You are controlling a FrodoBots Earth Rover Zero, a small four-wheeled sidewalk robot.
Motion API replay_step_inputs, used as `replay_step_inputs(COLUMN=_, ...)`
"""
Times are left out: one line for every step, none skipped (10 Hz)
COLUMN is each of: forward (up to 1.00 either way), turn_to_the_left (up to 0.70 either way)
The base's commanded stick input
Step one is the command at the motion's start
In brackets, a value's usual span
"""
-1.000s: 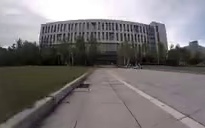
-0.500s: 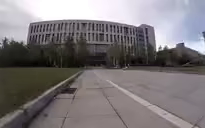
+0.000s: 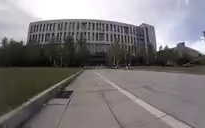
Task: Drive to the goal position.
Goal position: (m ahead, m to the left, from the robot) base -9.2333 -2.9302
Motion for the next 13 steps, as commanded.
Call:
replay_step_inputs(forward=0.7, turn_to_the_left=0.0)
replay_step_inputs(forward=0.7, turn_to_the_left=0.0)
replay_step_inputs(forward=0.7, turn_to_the_left=0.0)
replay_step_inputs(forward=0.7, turn_to_the_left=0.0)
replay_step_inputs(forward=0.7, turn_to_the_left=0.0)
replay_step_inputs(forward=0.7, turn_to_the_left=0.01)
replay_step_inputs(forward=0.7, turn_to_the_left=0.08)
replay_step_inputs(forward=0.7, turn_to_the_left=0.3)
replay_step_inputs(forward=0.7, turn_to_the_left=0.35)
replay_step_inputs(forward=0.7, turn_to_the_left=0.13)
replay_step_inputs(forward=0.7, turn_to_the_left=0.0)
replay_step_inputs(forward=0.7, turn_to_the_left=0.0)
replay_step_inputs(forward=0.7, turn_to_the_left=0.0)
